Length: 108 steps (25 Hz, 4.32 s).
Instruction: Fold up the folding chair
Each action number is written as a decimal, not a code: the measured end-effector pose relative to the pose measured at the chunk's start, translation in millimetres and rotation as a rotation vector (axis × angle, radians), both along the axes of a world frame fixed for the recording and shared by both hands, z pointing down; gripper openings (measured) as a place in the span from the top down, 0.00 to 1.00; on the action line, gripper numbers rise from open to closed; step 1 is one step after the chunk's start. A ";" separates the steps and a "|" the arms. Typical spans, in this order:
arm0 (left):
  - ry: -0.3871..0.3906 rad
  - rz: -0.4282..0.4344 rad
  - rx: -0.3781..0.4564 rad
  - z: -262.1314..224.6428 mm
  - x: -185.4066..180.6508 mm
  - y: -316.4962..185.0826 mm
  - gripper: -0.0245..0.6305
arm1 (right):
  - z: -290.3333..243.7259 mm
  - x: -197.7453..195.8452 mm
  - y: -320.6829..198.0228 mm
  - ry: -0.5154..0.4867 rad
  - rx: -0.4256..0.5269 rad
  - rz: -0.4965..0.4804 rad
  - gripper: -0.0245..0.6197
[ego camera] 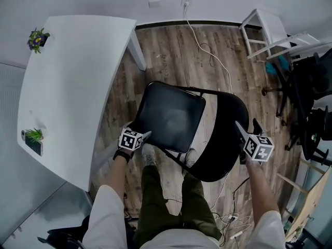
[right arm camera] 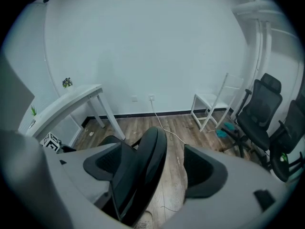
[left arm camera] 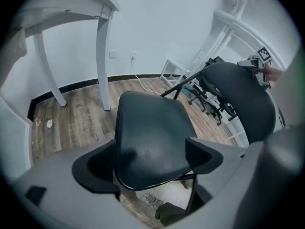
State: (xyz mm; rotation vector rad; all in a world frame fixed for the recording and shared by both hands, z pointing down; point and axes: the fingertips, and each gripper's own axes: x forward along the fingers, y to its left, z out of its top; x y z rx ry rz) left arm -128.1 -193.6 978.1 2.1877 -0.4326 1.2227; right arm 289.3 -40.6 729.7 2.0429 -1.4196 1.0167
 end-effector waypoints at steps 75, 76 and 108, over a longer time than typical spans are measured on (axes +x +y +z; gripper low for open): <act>0.209 0.070 -0.709 113.3 28.9 35.9 0.39 | 18.9 24.6 -10.9 -0.461 0.002 0.195 0.73; 0.201 0.071 -0.704 108.9 31.3 39.2 0.39 | 16.6 28.7 -6.4 -0.448 -0.011 0.199 0.73; 0.027 0.066 -0.478 -9.0 109.6 124.6 0.48 | -40.2 87.2 57.9 -0.383 -0.102 0.194 0.74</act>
